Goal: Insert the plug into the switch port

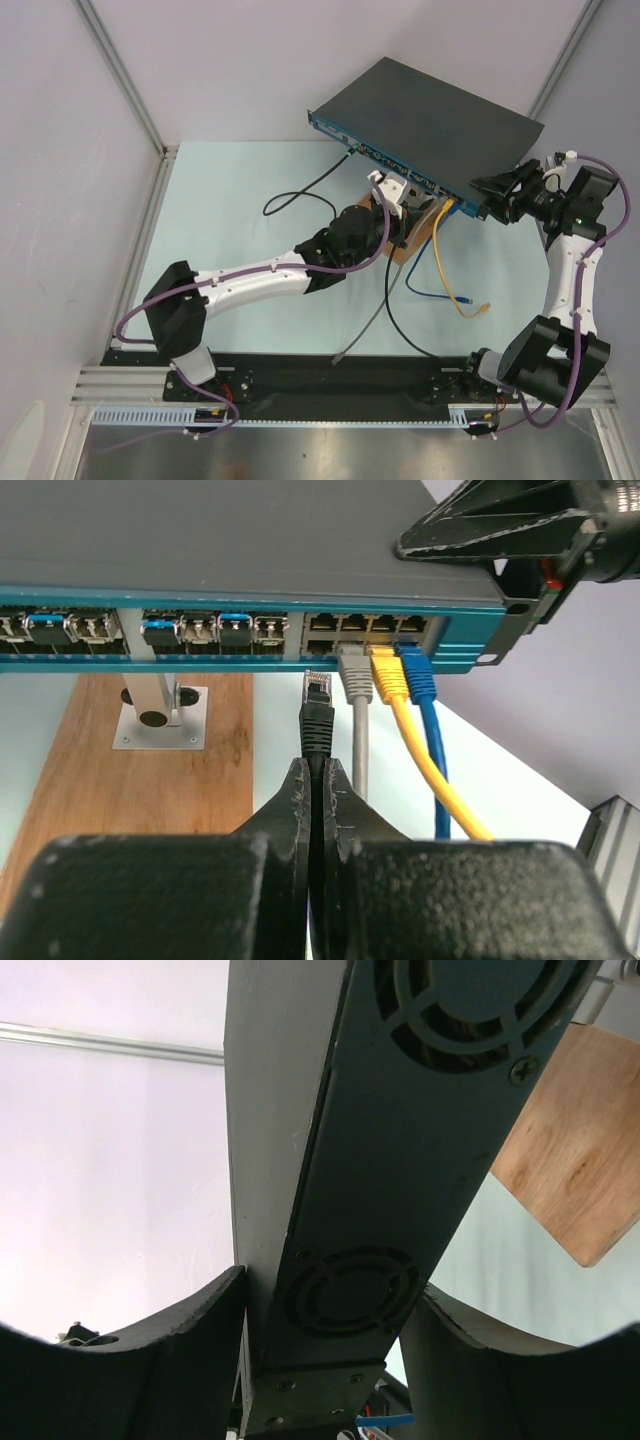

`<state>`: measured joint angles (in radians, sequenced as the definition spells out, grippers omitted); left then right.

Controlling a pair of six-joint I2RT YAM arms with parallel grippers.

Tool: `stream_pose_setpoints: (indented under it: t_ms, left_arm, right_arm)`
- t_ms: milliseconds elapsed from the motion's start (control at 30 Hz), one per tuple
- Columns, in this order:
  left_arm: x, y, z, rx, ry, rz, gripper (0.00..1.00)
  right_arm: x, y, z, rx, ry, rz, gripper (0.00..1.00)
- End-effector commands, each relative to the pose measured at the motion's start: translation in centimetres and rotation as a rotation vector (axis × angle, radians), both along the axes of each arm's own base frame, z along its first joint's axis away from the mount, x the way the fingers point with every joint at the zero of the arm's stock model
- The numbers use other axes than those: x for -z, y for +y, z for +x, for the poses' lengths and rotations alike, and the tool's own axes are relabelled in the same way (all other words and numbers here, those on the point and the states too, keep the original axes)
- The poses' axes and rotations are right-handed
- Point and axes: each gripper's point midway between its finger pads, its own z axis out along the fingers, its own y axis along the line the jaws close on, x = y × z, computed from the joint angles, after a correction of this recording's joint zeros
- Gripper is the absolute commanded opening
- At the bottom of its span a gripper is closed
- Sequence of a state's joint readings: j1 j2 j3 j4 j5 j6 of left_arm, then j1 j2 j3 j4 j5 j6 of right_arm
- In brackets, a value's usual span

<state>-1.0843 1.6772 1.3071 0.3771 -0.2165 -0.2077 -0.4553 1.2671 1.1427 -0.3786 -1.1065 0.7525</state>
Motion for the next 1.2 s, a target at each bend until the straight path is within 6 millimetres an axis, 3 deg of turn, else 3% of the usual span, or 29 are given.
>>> stream_pose_setpoints:
  t_ms: [0, 267, 567, 833, 1167]
  left_arm:
    - [-2.5, 0.0, 1.0, -0.037, -0.038, -0.066, 0.00]
    - [-2.0, -0.7, 1.5, -0.033, -0.025, -0.060, 0.00]
    - [-3.0, -0.8, 1.6, -0.031, -0.043, -0.071, 0.00]
    - [-4.2, -0.7, 1.3, -0.018, -0.064, -0.080, 0.01]
    - [-4.1, -1.5, 1.0, 0.020, -0.064, -0.091, 0.00]
  right_arm:
    - [-0.8, 0.3, 0.4, -0.016, -0.070, -0.038, 0.52]
    - [-0.7, 0.6, 0.4, -0.026, -0.068, -0.031, 0.27]
    - [-0.5, 0.9, 0.2, -0.041, -0.068, -0.033, 0.01]
    - [-0.6, 1.0, 0.5, -0.043, -0.072, -0.037, 0.00]
    - [-0.8, 1.4, 0.6, -0.056, -0.081, -0.035, 0.00]
